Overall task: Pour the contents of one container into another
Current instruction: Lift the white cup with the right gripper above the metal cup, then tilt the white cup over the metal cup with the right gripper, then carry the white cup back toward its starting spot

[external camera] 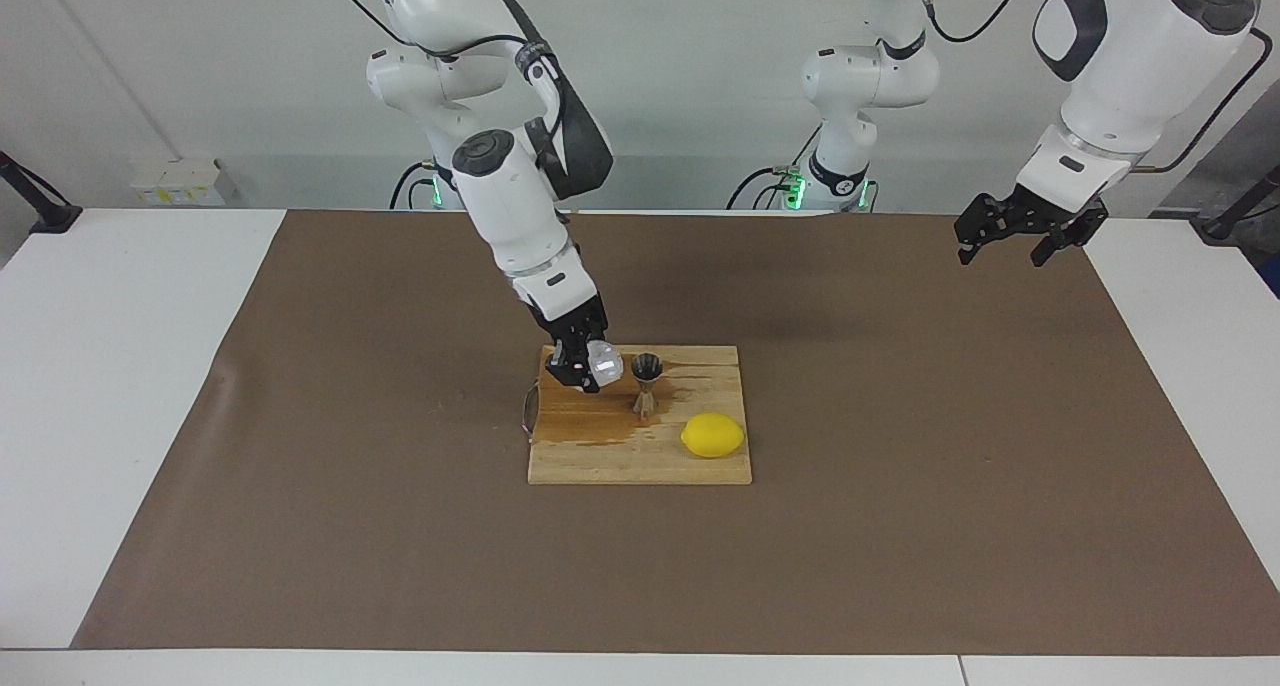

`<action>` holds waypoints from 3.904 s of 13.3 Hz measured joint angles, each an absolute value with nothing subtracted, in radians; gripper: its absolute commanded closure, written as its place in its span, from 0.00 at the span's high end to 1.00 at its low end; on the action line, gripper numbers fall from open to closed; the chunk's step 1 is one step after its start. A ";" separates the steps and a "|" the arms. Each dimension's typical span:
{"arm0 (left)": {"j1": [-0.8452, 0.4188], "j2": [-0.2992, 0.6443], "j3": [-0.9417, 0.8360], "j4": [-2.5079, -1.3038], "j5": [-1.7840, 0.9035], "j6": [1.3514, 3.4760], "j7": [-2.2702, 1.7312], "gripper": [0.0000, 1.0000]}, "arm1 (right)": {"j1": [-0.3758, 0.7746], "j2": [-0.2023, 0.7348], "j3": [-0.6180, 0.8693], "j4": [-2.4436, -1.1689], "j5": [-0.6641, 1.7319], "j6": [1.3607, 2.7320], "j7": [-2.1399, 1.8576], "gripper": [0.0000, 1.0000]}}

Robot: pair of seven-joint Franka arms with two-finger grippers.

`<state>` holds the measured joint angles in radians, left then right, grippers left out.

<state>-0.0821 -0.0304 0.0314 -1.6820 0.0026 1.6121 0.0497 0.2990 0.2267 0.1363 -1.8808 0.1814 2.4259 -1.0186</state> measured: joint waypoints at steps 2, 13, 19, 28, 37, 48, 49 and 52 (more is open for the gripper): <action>-0.082 -0.030 0.031 -1.682 0.003 1.612 0.050 1.00 | 0.315 0.228 0.136 -1.879 0.097 2.426 -0.967 0.15; -0.082 -0.030 0.031 -1.682 0.003 1.612 0.050 1.00 | 0.407 0.228 0.136 -1.871 -0.233 2.358 -0.759 0.16; -0.082 -0.030 0.031 -1.682 0.003 1.612 0.050 1.00 | 0.401 0.227 0.134 -1.867 -0.216 2.359 -0.738 0.16; -0.082 -0.030 0.031 -1.682 0.003 1.612 0.050 1.00 | 0.289 0.131 0.132 -1.859 0.240 2.377 -1.083 0.16; -0.082 -0.030 0.031 -1.682 0.003 1.612 0.050 1.00 | 0.006 0.124 0.128 -1.949 0.794 2.288 -1.693 0.19; -0.082 -0.031 0.031 -1.682 0.003 1.612 0.050 1.00 | -0.306 0.225 0.125 -2.107 0.948 2.117 -2.232 0.21; -0.082 -0.031 0.031 -1.682 0.003 1.612 0.050 1.00 | -0.310 0.263 0.125 -2.113 1.003 2.120 -2.310 0.24; -0.082 -0.031 0.031 -1.682 0.003 1.612 0.050 1.00 | -0.310 0.350 0.126 -2.111 1.076 2.137 -2.436 1.00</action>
